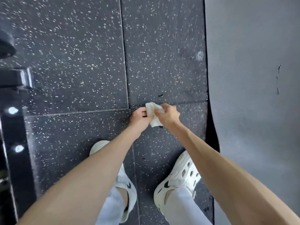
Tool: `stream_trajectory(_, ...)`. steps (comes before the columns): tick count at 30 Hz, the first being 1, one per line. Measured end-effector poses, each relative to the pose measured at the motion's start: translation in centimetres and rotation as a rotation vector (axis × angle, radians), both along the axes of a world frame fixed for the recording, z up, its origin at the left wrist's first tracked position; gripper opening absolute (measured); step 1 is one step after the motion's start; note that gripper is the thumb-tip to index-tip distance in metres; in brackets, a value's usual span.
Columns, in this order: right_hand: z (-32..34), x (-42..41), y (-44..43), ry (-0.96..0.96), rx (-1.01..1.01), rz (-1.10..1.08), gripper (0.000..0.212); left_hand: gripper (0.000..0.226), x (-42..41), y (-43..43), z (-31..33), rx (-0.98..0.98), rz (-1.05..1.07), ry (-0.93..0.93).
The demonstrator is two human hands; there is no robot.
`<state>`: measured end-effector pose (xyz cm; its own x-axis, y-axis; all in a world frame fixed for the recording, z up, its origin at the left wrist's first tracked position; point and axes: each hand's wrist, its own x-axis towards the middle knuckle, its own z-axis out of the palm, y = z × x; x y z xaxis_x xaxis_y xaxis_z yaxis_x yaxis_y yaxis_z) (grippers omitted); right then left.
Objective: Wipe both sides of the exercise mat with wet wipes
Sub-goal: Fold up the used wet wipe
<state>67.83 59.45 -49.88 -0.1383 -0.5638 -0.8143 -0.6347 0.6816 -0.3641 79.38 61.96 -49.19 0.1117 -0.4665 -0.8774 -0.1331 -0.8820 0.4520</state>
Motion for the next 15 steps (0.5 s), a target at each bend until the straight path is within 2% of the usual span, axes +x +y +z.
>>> stream_trajectory(5, 1.3, -0.8, -0.5, -0.136, 0.017, -0.222, 0.017, 0.033, -1.6, -1.5, 1.4, 0.081, 0.106, 0.013)
stream_trajectory(8, 3.9, -1.4, -0.8, -0.202, -0.006, -0.327, 0.027, 0.033, -1.8, -2.3, 3.6, 0.048, 0.126, 0.015)
stream_trajectory(15, 17.1, -4.0, -4.4, -0.443, -0.133, -0.457, 0.028, 0.023, -2.2, -7.0, 15.7, -0.156, 0.095, 0.145)
